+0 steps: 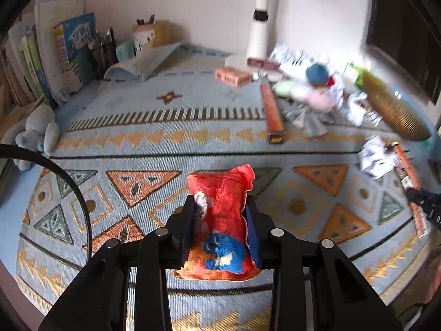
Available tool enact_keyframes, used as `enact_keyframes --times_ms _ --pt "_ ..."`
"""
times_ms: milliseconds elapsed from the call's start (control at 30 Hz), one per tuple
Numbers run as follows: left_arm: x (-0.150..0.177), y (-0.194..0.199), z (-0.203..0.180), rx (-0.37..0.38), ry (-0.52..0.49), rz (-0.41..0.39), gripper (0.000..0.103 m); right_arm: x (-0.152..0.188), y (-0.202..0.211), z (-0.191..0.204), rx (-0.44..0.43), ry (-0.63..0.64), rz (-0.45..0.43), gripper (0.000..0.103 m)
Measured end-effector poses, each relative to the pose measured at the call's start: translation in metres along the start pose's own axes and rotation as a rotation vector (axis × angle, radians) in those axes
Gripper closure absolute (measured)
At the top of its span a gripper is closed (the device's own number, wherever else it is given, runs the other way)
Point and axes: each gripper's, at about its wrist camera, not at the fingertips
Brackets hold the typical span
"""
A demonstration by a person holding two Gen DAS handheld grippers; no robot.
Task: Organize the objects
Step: 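Carry the snack bag and orange box toward the woven bowl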
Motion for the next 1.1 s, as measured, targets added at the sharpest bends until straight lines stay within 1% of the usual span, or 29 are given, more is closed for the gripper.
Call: enact_keyframes --times_ms 100,300,433,500,600,667,700,800,900,967,1033,1100 --pt "-0.004 0.017 -0.003 0.037 -0.011 -0.032 0.073 0.0 0.017 0.002 -0.059 -0.007 -0.055 0.086" --pt "-0.017 0.052 -0.015 0.133 -0.006 -0.091 0.073 -0.005 0.058 -0.004 -0.097 -0.014 -0.162 0.086" --pt "-0.033 0.07 -0.035 0.184 -0.033 -0.133 0.073 -0.006 0.081 -0.009 -0.088 -0.034 -0.199 0.086" --pt "-0.047 0.075 -0.049 0.214 -0.048 -0.154 0.073 -0.008 0.086 -0.022 -0.086 -0.058 -0.204 0.086" --pt "-0.073 0.082 -0.077 0.247 -0.085 -0.191 0.073 -0.016 0.098 -0.041 -0.025 -0.082 -0.241 0.086" --pt "-0.095 0.085 -0.1 0.281 -0.112 -0.217 0.073 -0.027 0.11 -0.055 0.007 -0.087 -0.281 0.086" --pt "-0.106 0.086 -0.112 0.296 -0.118 -0.227 0.073 -0.038 0.118 -0.064 0.018 -0.096 -0.312 0.086" --pt "-0.141 0.081 -0.151 0.36 -0.133 -0.233 0.073 -0.067 0.134 -0.088 0.037 -0.134 -0.379 0.086" --pt "-0.174 0.068 -0.192 0.423 -0.145 -0.193 0.073 -0.101 0.144 -0.116 0.092 -0.195 -0.447 0.086" --pt "-0.198 0.056 -0.221 0.47 -0.15 -0.162 0.073 -0.121 0.146 -0.13 0.126 -0.213 -0.488 0.086" --pt "-0.213 0.045 -0.246 0.489 -0.17 -0.142 0.073 -0.14 0.139 -0.146 0.135 -0.223 -0.491 0.086" --pt "-0.224 0.031 -0.274 0.491 -0.191 -0.132 0.072 -0.155 0.124 -0.165 0.104 -0.26 -0.466 0.086"
Point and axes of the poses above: each gripper's, at about its wrist camera, not at the fingertips, and y roughly against the way its jaws point, z to its left, x to its underside, and after that the axes turned 7 degrees about -x, right-handed
